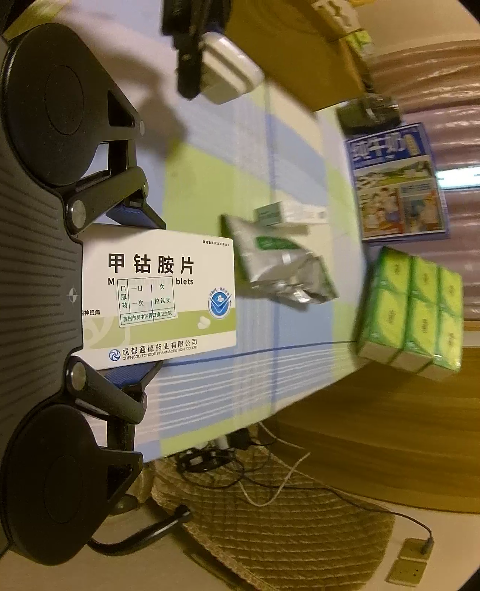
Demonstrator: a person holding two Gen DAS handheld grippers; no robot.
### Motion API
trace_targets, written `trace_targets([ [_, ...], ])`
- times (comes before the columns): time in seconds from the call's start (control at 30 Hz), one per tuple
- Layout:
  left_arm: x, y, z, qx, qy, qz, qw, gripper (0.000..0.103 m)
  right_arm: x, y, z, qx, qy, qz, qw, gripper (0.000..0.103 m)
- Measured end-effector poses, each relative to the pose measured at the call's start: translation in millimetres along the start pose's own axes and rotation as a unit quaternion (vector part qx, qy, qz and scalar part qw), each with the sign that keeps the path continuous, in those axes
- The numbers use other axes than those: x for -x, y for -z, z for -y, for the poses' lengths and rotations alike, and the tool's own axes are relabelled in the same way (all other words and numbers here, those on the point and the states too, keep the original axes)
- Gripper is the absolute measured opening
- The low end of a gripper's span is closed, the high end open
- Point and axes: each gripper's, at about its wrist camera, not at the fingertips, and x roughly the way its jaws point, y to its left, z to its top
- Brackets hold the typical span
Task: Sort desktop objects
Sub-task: 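Carry the night light with the left tool while the right tool carries the medicine box to the cardboard box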
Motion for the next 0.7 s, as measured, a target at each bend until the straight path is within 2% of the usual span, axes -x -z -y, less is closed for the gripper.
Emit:
trace_targets([
  [0.33,58,-15,-7,-0.004,-0.023,0.032,0.9992,0.055,47,-40,-58,0.003,-0.048,0.046,0.998,0.068],
  [0.7,137,-8,-37,0.000,-0.070,0.055,0.9960,0.055,72,-65,-135,0.014,-0.105,0.066,0.992,0.068],
])
